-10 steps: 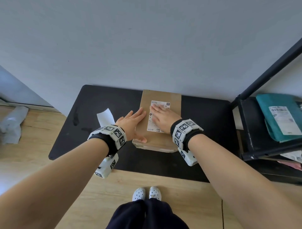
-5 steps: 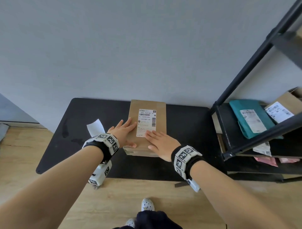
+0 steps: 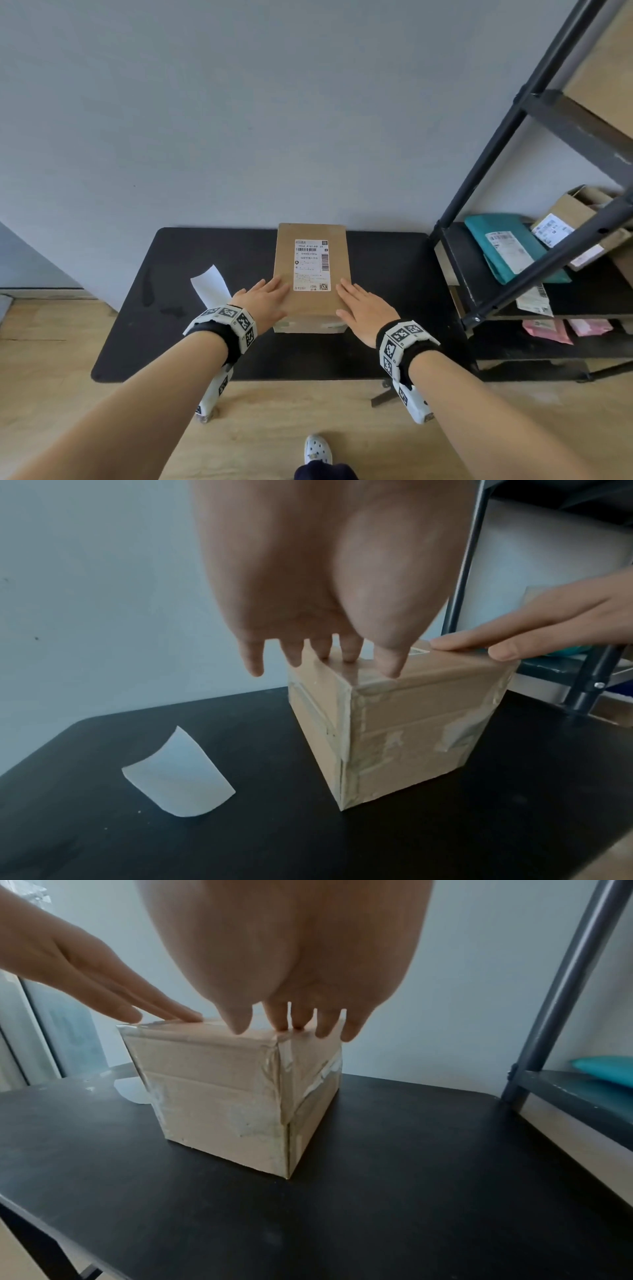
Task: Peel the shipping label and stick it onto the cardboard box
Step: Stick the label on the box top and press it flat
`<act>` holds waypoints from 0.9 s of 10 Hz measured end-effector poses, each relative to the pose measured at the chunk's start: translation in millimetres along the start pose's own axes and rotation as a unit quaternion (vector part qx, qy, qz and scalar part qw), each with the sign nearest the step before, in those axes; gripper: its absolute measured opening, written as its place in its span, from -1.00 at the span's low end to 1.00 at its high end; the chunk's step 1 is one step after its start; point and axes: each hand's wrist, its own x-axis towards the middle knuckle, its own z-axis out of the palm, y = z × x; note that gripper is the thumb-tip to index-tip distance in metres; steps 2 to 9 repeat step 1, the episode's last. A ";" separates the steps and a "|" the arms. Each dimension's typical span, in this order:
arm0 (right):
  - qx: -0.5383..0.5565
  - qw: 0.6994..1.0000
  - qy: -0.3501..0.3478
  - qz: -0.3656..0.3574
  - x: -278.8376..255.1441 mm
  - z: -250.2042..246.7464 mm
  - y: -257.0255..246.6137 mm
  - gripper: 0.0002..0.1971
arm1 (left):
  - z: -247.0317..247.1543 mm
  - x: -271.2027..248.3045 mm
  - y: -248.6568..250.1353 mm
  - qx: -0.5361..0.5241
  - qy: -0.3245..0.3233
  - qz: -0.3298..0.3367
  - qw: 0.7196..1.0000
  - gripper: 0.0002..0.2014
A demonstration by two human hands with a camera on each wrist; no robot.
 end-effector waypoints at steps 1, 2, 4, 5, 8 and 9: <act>0.009 0.998 0.059 0.029 -8.2 -10.5 -8.4 -0.47 | -6.2 -4.8 -2.1 0.015 0.062 -0.009 0.998 -0.52; 0.009 0.998 0.059 0.029 -8.2 -10.5 -8.4 -0.47 | -6.2 -4.8 -2.1 0.015 0.062 -0.009 0.998 -0.52; 0.009 0.998 0.059 0.029 -8.2 -10.5 -8.4 -0.47 | -6.2 -4.8 -2.1 0.015 0.062 -0.009 0.998 -0.52; 0.009 0.998 0.059 0.029 -8.2 -10.5 -8.4 -0.47 | -6.2 -4.8 -2.1 0.015 0.062 -0.009 0.998 -0.52; 0.009 0.998 0.059 0.029 -8.2 -10.5 -8.4 -0.47 | -6.2 -4.8 -2.1 0.015 0.062 -0.009 0.998 -0.52; 0.009 0.998 0.059 0.029 -8.2 -10.5 -8.4 -0.47 | -6.2 -4.8 -2.1 0.015 0.062 -0.009 0.998 -0.52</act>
